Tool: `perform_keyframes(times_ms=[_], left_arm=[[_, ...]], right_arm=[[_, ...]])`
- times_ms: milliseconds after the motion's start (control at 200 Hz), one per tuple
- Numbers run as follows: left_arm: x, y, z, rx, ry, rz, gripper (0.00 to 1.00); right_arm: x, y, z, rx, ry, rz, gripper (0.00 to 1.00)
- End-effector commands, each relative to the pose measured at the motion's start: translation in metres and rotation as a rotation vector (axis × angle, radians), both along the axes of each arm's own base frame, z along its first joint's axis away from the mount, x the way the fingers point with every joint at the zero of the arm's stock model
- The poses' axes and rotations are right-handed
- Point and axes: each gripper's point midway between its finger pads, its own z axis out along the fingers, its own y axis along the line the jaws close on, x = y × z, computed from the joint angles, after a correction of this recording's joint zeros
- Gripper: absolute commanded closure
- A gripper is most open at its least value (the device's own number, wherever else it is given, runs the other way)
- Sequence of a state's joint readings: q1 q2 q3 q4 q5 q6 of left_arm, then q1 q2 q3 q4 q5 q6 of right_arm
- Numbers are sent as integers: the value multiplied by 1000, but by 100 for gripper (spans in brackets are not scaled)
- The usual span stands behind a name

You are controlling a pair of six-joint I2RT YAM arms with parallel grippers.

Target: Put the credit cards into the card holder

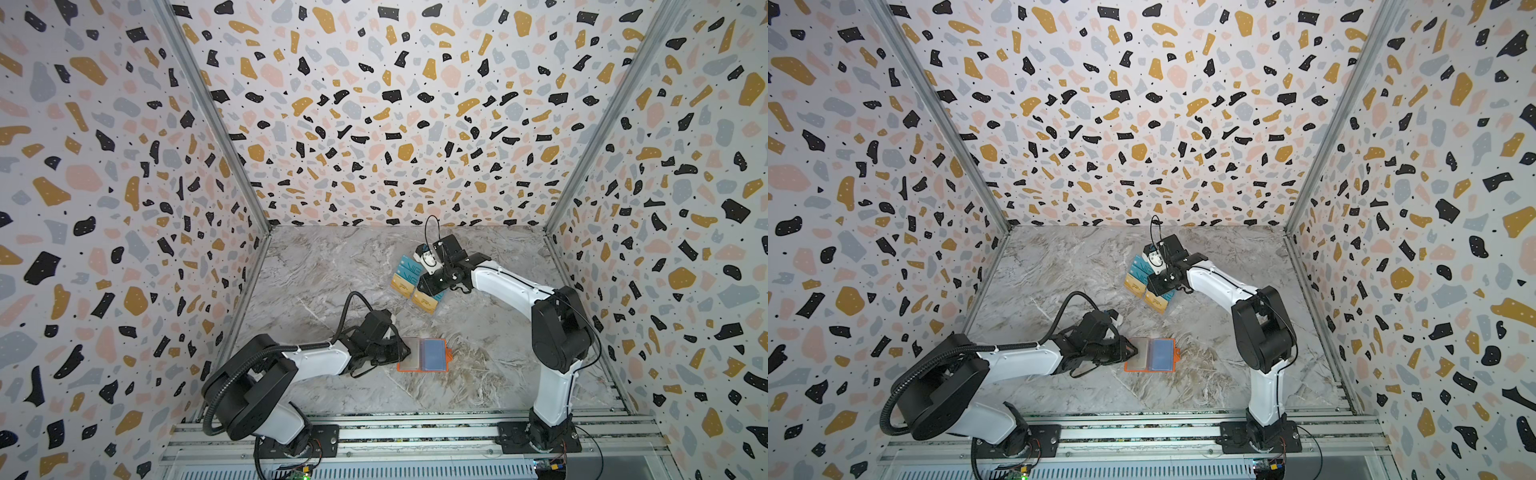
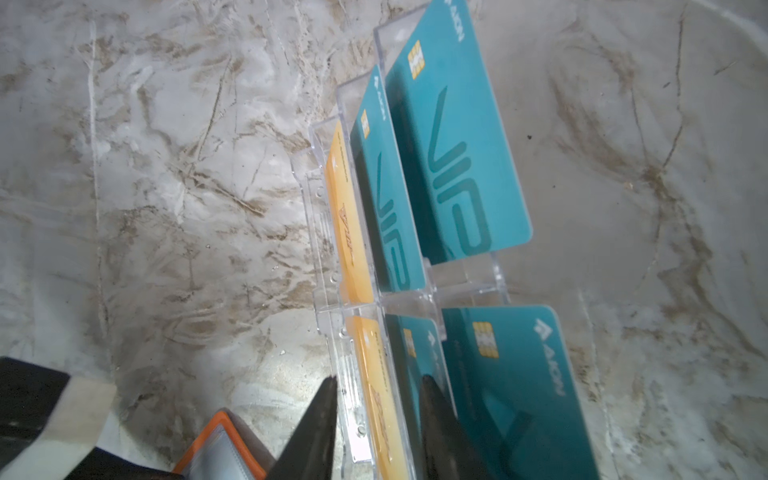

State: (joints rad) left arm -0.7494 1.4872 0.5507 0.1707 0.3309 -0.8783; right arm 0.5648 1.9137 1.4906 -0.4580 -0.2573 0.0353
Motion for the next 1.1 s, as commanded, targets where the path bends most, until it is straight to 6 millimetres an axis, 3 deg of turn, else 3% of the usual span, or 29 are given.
perform_keyframes(times_ms=[0, 400, 606, 921, 1096], left_arm=[[1, -3, 3, 3, -1, -4, 66], [2, -2, 0, 14, 3, 1, 65], [3, -3, -1, 11, 5, -1, 64], [1, -1, -2, 15, 6, 1, 64], [3, 1, -3, 26, 7, 10, 64]], right_arm=[[3, -1, 4, -27, -7, 11, 64], [-6, 4, -8, -52, 28, 39, 65], [-5, 5, 0, -43, 12, 41, 79], [-11, 7, -8, -43, 43, 65, 88], [-9, 8, -3, -41, 33, 69, 91]])
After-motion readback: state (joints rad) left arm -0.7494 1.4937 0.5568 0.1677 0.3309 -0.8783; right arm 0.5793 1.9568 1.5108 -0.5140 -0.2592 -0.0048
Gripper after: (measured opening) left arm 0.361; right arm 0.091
